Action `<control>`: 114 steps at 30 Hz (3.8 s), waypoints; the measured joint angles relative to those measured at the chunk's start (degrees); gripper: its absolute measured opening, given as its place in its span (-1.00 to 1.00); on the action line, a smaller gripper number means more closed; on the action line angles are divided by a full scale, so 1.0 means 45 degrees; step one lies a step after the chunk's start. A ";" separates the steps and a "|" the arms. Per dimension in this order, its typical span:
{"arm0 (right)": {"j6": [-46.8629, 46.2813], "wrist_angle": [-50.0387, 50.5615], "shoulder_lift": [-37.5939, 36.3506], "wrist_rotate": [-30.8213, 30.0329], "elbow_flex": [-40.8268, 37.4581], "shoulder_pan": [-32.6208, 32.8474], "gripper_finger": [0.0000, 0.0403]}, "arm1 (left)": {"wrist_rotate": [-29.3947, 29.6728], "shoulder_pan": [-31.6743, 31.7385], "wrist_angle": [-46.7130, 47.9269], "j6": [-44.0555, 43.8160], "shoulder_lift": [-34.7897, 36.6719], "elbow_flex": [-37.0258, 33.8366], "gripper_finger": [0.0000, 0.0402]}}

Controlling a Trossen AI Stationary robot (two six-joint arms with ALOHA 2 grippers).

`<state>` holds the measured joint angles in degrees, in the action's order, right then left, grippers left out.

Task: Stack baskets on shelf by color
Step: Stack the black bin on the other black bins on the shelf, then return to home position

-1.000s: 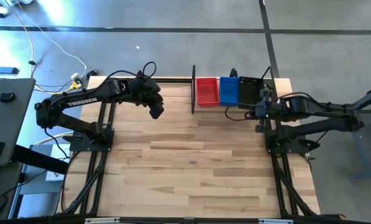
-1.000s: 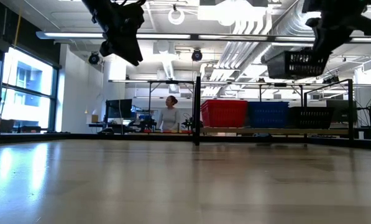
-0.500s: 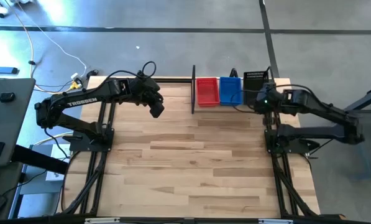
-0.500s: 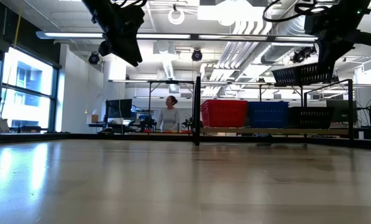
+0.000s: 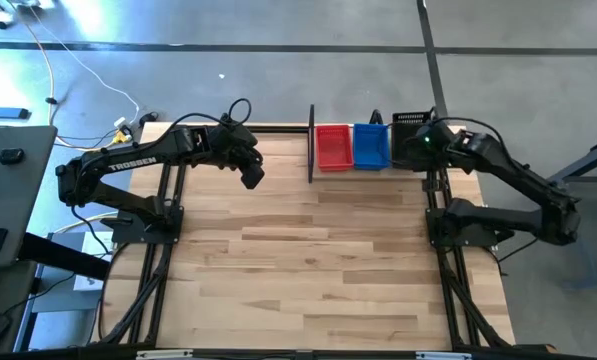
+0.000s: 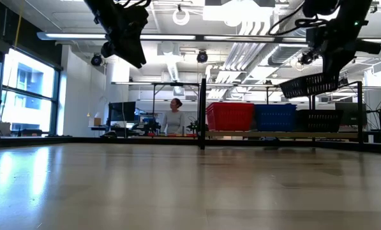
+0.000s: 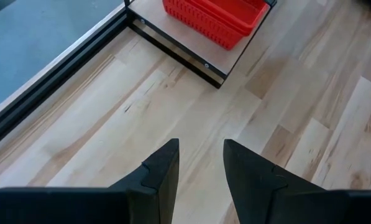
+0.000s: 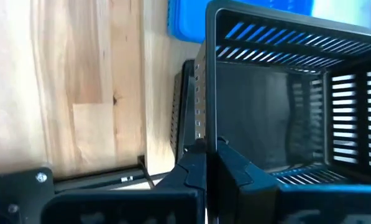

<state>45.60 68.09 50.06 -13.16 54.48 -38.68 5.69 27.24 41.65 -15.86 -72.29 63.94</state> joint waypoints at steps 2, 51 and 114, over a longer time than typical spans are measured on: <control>0.0199 -0.0068 0.0314 0.0041 0.0000 -0.0390 -1.00 | 0.0019 -0.0002 0.0005 0.0000 0.0000 0.0000 -0.43; -0.0071 -0.0705 0.2435 0.0771 0.0000 -0.2244 -0.52 | 0.0233 0.0000 -0.0568 -0.0481 0.0000 0.0005 -0.43; -1.6742 -1.2299 0.0628 0.3190 -0.0005 0.3964 -0.52 | -0.1693 -0.2103 -0.7335 -0.0777 1.3969 -1.2084 -0.43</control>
<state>-29.74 12.75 52.88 1.20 54.46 -20.84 -1.92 17.78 8.64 -19.35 -9.43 9.56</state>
